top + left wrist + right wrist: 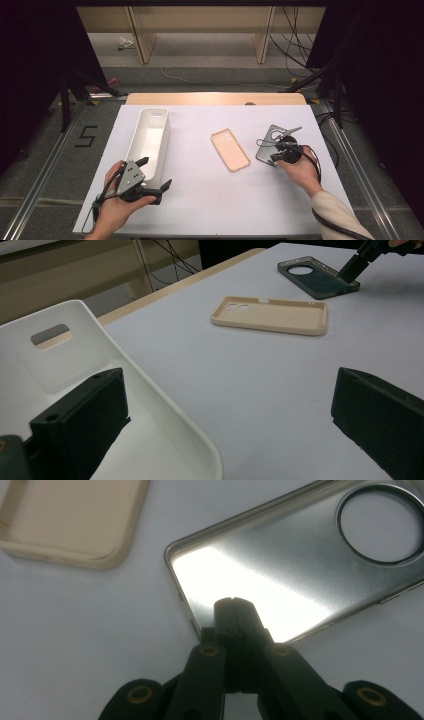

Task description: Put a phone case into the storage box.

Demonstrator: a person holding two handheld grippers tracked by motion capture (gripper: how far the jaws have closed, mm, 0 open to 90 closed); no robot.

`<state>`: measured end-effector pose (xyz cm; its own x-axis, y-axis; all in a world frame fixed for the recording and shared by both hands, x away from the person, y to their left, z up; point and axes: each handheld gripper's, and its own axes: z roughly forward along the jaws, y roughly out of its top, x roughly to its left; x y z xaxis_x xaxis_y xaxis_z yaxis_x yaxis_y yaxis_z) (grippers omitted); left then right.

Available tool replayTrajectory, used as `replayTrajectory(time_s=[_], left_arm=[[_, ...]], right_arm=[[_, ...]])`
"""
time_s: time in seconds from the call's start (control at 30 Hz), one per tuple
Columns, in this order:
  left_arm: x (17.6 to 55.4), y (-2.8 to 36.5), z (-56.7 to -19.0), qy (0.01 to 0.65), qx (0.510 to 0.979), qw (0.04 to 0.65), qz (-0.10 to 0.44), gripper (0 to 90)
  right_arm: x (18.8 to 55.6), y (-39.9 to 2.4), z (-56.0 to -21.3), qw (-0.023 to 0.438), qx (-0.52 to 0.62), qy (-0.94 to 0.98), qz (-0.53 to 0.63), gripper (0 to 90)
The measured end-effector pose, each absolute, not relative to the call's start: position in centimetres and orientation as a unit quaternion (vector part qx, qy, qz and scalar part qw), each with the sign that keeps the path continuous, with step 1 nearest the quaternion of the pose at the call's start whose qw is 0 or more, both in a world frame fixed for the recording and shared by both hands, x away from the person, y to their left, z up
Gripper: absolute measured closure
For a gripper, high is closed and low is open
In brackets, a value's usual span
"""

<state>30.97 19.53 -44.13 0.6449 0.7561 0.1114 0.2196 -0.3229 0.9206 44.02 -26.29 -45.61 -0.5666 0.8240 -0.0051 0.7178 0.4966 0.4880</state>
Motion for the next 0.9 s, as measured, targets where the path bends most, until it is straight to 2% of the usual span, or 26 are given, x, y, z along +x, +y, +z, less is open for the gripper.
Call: replayTrajectory(time_s=[0.9], left_arm=[[30.9, 19.5, -44.1, 0.319, 0.764, 0.489, 0.275, 1.6]], right_arm=[[44.0, -28.3, -45.8, 0.115, 0.476, 0.855, 0.172, 90.0]])
